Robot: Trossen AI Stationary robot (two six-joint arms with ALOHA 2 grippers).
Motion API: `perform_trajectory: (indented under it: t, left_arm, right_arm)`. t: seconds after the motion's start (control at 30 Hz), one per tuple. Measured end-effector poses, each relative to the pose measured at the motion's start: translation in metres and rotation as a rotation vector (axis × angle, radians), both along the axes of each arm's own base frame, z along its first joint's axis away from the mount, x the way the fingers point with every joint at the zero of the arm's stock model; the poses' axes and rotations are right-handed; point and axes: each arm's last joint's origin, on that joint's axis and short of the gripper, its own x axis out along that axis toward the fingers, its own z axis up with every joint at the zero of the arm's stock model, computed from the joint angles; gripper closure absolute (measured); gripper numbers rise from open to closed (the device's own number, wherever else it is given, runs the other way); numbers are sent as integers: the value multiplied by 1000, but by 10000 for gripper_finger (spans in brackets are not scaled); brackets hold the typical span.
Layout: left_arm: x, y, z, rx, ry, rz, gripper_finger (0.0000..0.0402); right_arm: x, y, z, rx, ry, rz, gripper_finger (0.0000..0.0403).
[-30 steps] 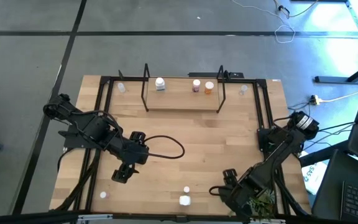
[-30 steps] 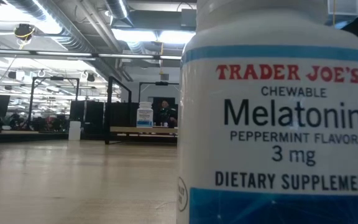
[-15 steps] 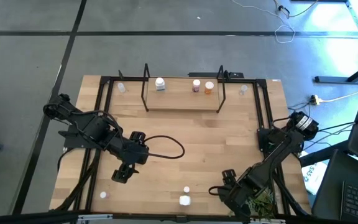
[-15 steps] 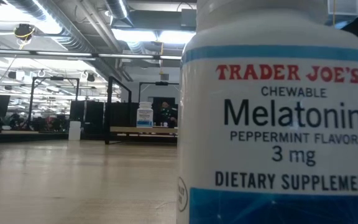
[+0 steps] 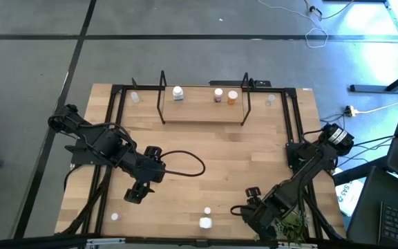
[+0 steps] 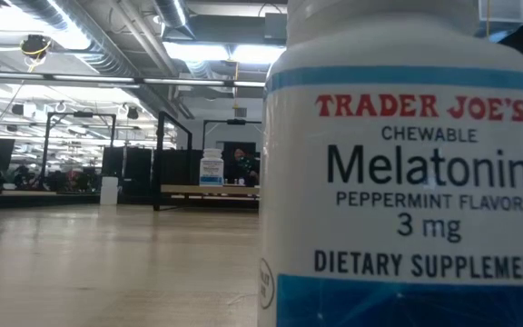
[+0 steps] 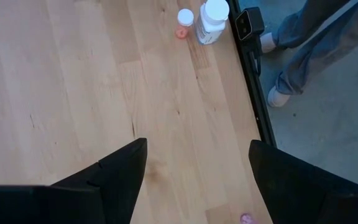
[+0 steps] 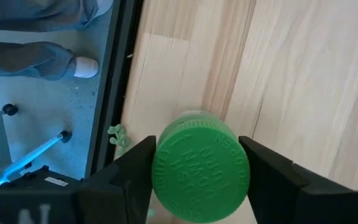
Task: Pick and place medicine bottles onto shelf by color
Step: Put the green pill bottle on the shelf
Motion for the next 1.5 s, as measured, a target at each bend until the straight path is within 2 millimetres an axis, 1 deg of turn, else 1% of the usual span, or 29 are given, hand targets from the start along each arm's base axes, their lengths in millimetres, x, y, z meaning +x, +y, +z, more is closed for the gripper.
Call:
perform_trajectory:
  t: [0.23,0.4,0.57,0.77,0.9,1.0,1.13,1.33,1.4,1.5]
  left_arm:
    - [0,0,0,0,0,0,126]
    - [0,0,0,0,0,0,126]
    - [0,0,0,0,0,0,126]
    - [0,0,0,0,0,0,126]
    - [0,0,0,0,0,0,126]
    - [0,0,0,0,0,0,126]
    - [0,0,0,1,-1,1,126]
    - [1,1,0,33,-19,24,126]
    - [2,4,0,83,-45,45,126]
    - [6,13,1,127,-74,169,126]
  right_arm:
    - [10,-11,1,-21,-13,29,189]
    - [22,-19,14,-40,-44,88,193]
    - [40,-34,36,-64,-75,145,192]
    - [64,-63,68,-97,-129,188,192]
    - [83,-93,87,-109,-180,155,192]
    - [96,-120,100,-118,-209,96,192]
    - [109,-159,114,-128,-231,-7,192]
    - [118,-215,122,-149,-248,-151,192]
    - [119,-233,122,-160,-244,-191,192]
    - [120,-259,122,-177,-252,-240,192]
